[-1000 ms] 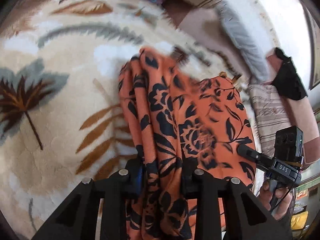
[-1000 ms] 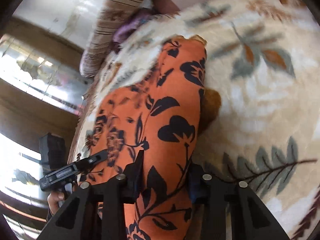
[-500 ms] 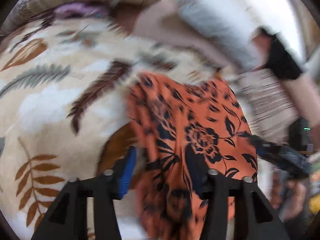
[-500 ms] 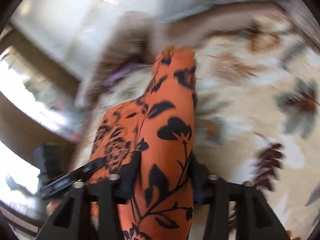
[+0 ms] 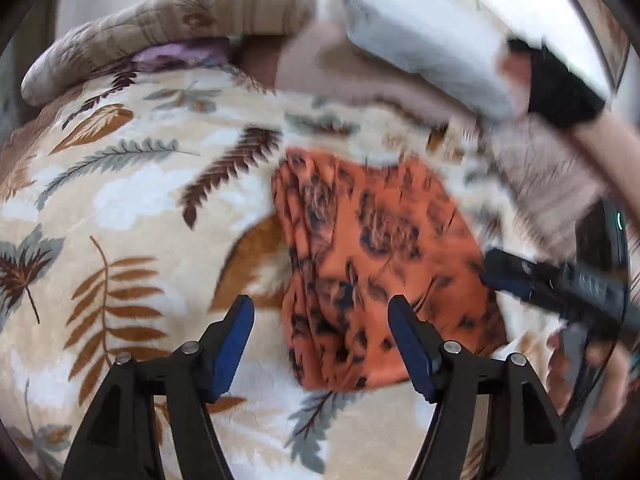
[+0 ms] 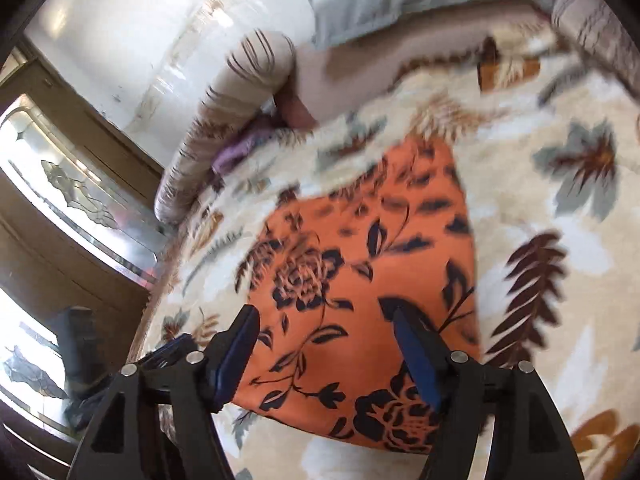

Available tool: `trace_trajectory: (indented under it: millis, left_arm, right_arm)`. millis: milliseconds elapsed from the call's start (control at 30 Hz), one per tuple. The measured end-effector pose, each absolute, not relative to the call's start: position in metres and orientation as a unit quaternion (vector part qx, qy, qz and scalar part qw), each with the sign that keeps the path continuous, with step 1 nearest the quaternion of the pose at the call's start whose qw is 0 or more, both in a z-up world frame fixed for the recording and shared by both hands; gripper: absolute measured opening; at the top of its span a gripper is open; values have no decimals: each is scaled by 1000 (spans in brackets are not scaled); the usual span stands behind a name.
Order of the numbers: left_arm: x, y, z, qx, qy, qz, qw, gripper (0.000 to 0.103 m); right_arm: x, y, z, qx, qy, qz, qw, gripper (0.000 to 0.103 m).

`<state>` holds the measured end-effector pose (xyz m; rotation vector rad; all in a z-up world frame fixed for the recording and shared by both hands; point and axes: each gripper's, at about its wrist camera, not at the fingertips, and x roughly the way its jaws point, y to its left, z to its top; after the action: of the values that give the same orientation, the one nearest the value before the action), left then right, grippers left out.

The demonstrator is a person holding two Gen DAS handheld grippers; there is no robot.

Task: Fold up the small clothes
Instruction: 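Release the shirt and lift both open tools away from it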

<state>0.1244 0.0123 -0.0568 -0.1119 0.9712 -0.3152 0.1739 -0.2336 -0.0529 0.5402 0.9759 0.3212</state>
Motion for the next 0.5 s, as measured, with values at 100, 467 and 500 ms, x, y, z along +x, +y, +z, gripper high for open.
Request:
trace_trajectory:
  millis: [100, 467, 500]
  left_arm:
    - [135, 17, -86, -42, 513, -102, 852, 71]
    - [77, 12, -17, -40, 430, -93, 897, 81]
    - [71, 8, -11, -35, 420, -91, 902, 82]
  right_arm:
    - [171, -234, -60, 275, 462, 148, 830, 73]
    - [59, -215, -14, 150, 409, 82, 897, 84]
    - [53, -214, -17, 141, 416, 74, 895, 84]
